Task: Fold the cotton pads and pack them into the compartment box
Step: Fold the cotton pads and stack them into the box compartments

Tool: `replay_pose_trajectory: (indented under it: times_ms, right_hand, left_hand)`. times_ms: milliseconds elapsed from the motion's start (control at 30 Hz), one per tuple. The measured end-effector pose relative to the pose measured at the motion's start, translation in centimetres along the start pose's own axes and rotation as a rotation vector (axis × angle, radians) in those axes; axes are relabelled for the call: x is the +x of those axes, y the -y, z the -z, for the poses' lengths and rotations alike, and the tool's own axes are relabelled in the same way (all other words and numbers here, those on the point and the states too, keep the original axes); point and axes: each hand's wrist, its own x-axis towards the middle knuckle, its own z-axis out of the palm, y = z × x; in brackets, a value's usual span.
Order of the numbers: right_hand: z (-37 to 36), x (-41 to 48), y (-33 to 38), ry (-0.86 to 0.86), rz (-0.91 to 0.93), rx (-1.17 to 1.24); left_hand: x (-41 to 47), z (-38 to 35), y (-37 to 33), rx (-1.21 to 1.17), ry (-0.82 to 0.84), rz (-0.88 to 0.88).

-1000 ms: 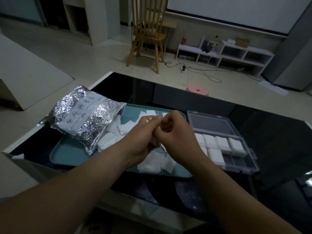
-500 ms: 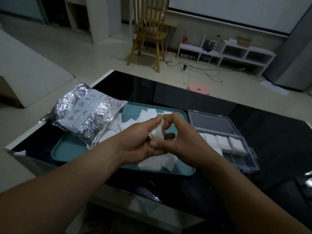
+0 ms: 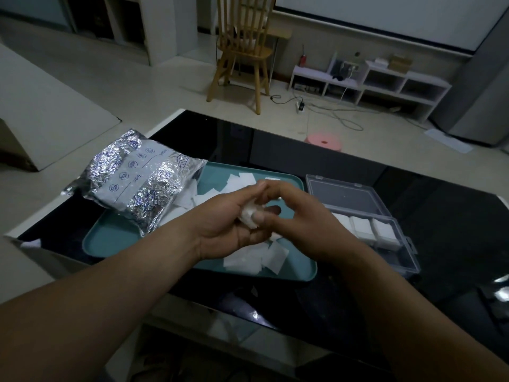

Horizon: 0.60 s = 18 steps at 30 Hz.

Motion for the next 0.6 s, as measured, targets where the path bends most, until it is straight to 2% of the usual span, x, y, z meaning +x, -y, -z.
replay_pose_trajectory:
  times_ms: [100, 167, 267, 367, 600]
  right_hand:
    - [0.7, 0.4, -0.8, -0.191, -0.128, 0.128]
    - [1.3, 0.6, -1.7, -0.253, -0.244, -0.03]
    - [1.4, 0.3, -3.1, -0.162, -0.357, -0.288]
    - [0.7, 0.1, -3.4, -0.142, -0.362, -0.382]
    - [0.0, 1.1, -2.5, -0.187, -0.301, -0.342]
  left_hand:
    - [0.5, 0.0, -0.4, -0.081, -0.13, -0.051]
    - [0.6, 0.3, -1.0, -0.101, -0.211, -0.091]
    - [0.6, 0.6, -1.4, -0.098, -0.272, -0.122]
    - [0.5, 0.6, -1.3, -0.077, -0.268, -0.125]
    - [0.7, -0.1, -1.1, -0.094, -0.232, -0.1]
